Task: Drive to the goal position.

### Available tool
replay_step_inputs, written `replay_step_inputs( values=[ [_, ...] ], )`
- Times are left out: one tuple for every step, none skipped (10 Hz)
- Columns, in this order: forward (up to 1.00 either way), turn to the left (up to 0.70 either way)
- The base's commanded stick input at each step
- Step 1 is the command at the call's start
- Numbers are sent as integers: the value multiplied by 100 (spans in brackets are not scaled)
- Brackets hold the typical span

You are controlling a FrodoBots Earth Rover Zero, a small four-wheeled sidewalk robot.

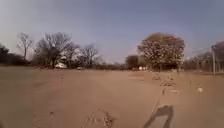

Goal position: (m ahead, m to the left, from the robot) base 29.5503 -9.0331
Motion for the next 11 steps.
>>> replay_step_inputs(
  values=[
    [70,0],
    [70,0],
    [70,0],
    [70,0],
    [70,0],
    [70,0],
    [70,0],
    [70,0],
    [70,0],
    [70,0],
    [70,0]
  ],
)
